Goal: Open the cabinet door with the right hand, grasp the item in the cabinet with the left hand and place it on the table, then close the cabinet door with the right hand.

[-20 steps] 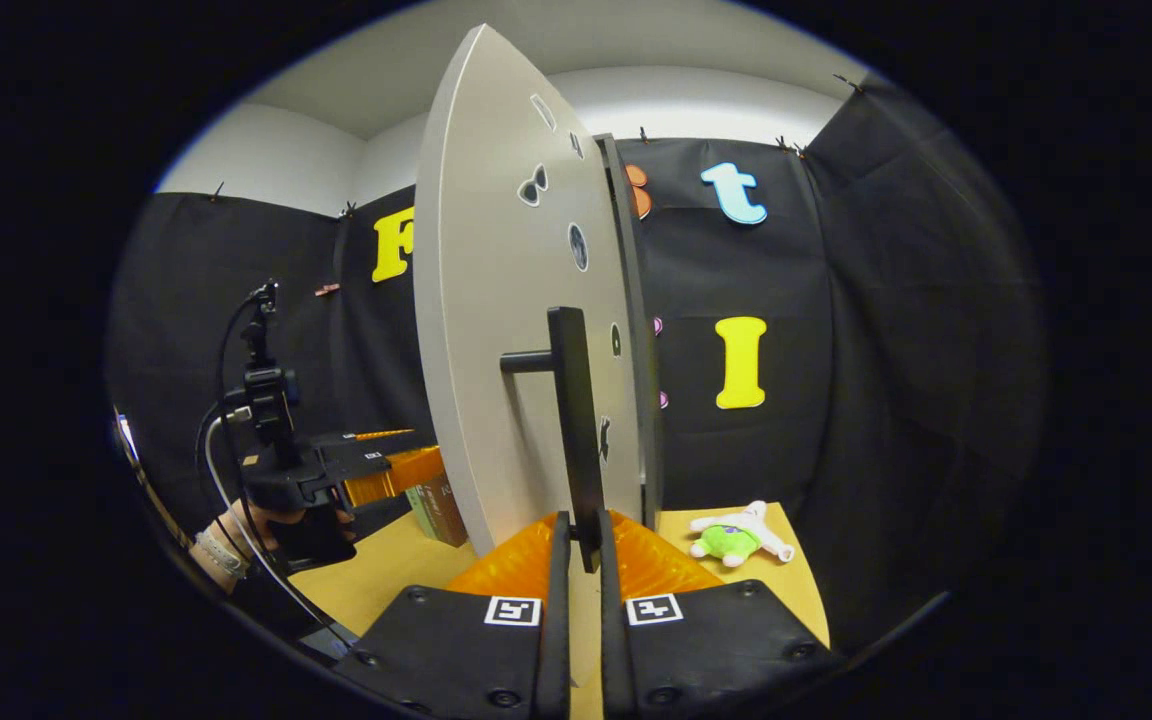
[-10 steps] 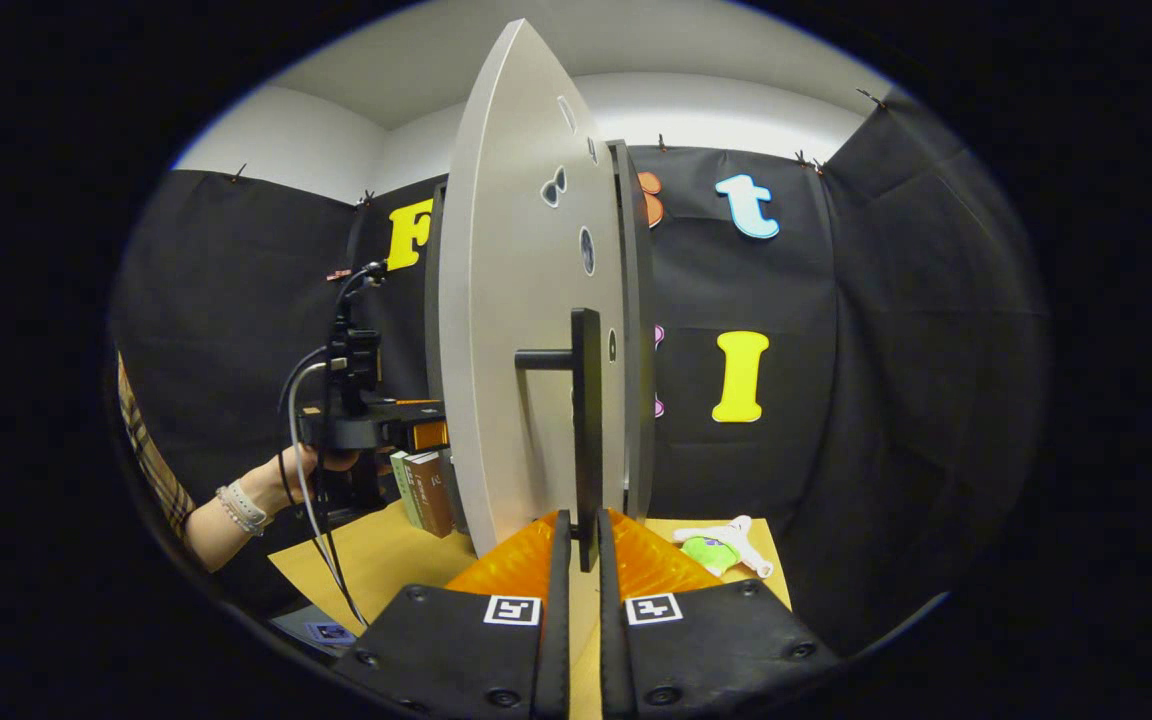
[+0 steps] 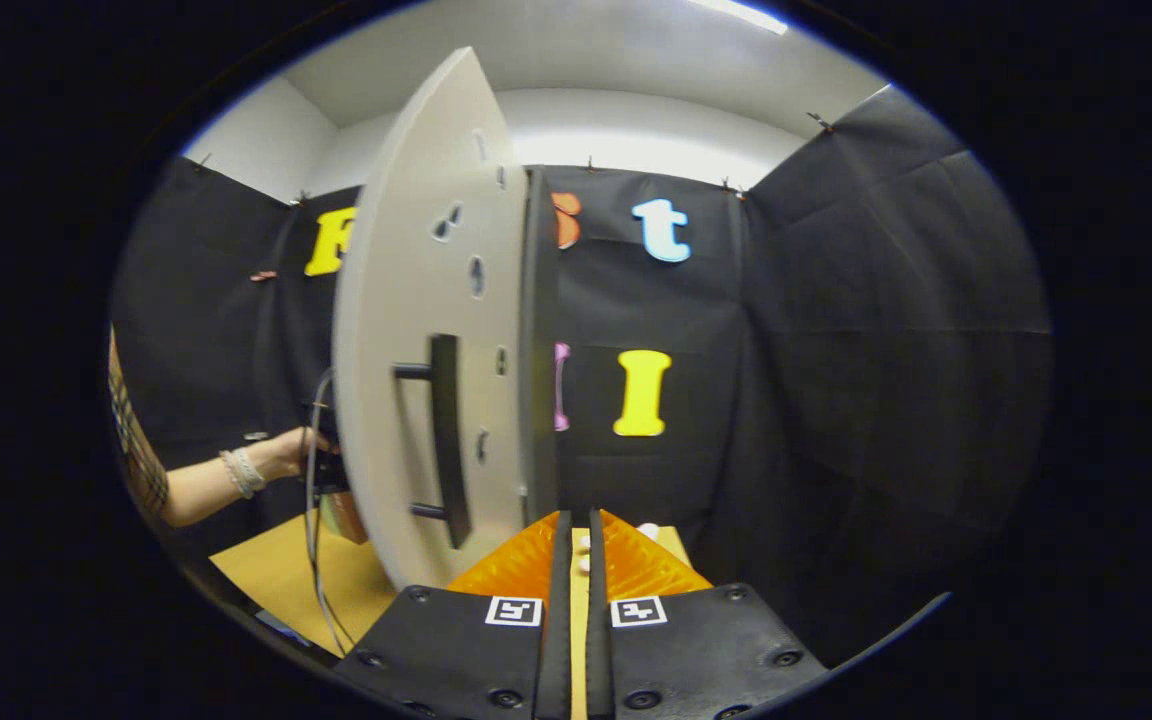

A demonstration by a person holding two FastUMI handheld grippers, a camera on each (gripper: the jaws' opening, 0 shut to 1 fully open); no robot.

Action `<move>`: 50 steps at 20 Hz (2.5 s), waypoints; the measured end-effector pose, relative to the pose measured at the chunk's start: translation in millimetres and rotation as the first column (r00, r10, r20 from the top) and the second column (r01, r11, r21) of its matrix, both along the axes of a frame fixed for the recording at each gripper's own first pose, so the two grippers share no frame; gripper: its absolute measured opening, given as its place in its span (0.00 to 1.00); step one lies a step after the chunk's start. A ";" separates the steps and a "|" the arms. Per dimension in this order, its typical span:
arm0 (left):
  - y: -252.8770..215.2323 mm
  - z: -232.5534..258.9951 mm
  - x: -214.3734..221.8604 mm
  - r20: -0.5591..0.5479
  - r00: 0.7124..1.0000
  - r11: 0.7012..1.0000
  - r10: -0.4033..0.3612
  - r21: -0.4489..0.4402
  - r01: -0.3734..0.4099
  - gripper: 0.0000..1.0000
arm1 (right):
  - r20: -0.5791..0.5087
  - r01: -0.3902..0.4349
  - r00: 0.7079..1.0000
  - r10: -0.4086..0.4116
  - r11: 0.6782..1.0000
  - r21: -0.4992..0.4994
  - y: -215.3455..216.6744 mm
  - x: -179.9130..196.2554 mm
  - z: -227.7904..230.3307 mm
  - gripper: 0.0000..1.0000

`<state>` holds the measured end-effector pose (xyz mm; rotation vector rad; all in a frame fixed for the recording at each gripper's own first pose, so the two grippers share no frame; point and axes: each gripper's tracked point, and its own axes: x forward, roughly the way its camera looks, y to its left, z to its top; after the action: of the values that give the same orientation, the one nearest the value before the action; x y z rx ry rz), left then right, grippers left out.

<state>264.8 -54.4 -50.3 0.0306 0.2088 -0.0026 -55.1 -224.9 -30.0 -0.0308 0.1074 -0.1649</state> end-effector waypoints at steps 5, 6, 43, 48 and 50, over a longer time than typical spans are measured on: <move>6.2 -22.8 40.1 -0.056 0.998 1.000 -0.004 0.026 0.006 0.86 | 0.042 0.105 0.994 -0.103 0.994 -0.039 -37.0 13.5 2.8 0.39; 11.4 -25.5 47.0 -0.067 0.998 1.000 0.008 0.030 -0.006 0.86 | 0.046 0.120 0.992 -0.118 0.992 -0.040 -44.9 15.4 1.9 0.50; -40.8 -94.9 -139.9 -0.135 0.980 0.961 0.148 -0.215 -0.175 0.24 | 0.053 -0.029 0.998 0.026 0.998 0.049 -36.2 56.9 -6.6 0.67; -55.1 -188.2 -186.2 -0.269 0.952 0.936 0.145 -0.275 -0.220 0.24 | 0.043 -0.068 0.997 0.066 0.997 0.037 -22.1 60.0 -7.0 0.67; -60.0 -220.7 -200.0 -0.312 0.939 0.923 0.145 -0.300 -0.242 0.24 | 0.046 -0.082 0.996 0.080 0.996 0.031 -16.1 60.7 -6.1 0.67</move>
<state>64.8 -114.4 -270.9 -0.3334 0.4982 0.1587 5.6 -241.0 -36.1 0.0014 0.0643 -0.0825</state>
